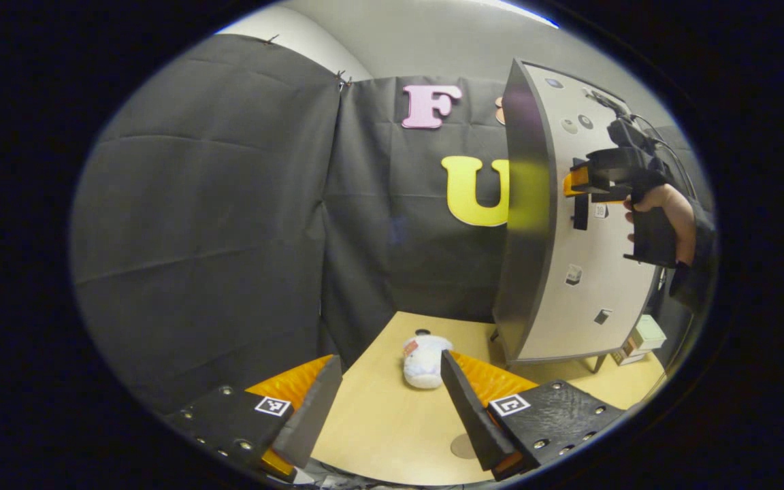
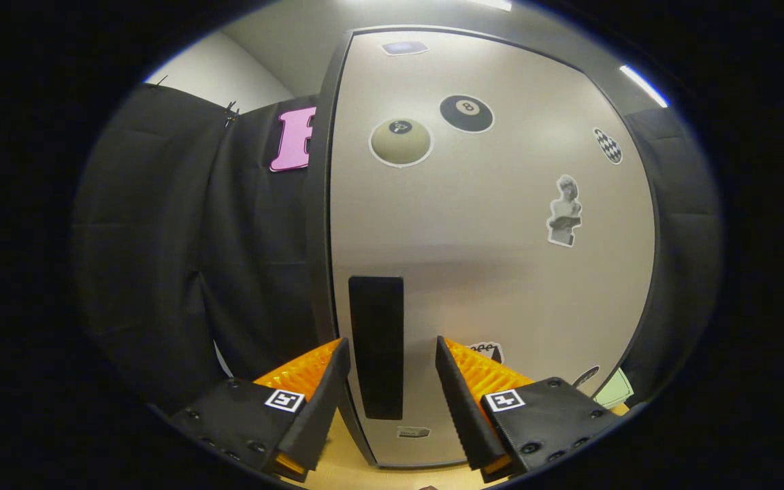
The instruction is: Open the cabinet door with the right hand, grasp the bottle in the cabinet with the left hand and place it on the coaster, then close the cabinet door with the right hand.
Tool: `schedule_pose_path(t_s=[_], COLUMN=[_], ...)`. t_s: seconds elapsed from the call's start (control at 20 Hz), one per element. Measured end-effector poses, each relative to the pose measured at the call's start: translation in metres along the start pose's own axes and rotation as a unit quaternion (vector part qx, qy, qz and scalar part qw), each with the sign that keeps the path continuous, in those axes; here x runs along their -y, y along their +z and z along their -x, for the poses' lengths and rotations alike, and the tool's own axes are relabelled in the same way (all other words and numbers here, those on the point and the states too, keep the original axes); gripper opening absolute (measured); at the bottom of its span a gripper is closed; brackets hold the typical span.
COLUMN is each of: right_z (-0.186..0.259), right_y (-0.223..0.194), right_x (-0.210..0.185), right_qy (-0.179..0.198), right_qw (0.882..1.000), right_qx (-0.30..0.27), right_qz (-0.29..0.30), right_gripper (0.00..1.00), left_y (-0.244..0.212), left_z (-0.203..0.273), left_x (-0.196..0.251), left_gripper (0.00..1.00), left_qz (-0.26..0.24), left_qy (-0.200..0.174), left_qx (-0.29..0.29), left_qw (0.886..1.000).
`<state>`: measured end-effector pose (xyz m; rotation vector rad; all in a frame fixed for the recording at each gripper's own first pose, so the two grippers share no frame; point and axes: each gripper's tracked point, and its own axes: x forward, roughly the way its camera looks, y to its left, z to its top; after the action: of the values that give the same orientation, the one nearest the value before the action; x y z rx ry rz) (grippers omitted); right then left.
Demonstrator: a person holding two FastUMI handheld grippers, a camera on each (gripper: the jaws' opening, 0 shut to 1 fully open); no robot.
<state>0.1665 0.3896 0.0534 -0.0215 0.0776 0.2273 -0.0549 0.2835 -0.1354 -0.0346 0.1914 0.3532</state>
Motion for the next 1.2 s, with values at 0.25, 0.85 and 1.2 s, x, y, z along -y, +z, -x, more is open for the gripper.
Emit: schedule_pose_path(t_s=[0.25, 0.85, 1.2], right_z=[-0.004, -0.004, 0.004], right_y=[-0.006, -0.006, -0.009], right_x=[-0.002, -0.003, -0.003], right_qy=[-0.017, 0.007, 0.033], right_qw=[1.000, 1.000, 0.999], right_qx=[-0.012, 0.004, 0.003], right_qz=[-0.011, 0.005, 0.005], right_gripper=[0.39, 0.22, 0.13], left_y=[-0.003, 0.010, 0.022], left_z=[-0.001, 0.015, 0.008], left_x=[-0.008, -0.020, -0.007], left_gripper=[0.90, 0.90, 0.90], left_qz=[-0.001, -0.006, -0.015], left_qy=[0.003, 0.009, -0.003], left_qx=[-0.004, 0.008, 0.020], left_qw=[1.000, 1.000, 1.000])
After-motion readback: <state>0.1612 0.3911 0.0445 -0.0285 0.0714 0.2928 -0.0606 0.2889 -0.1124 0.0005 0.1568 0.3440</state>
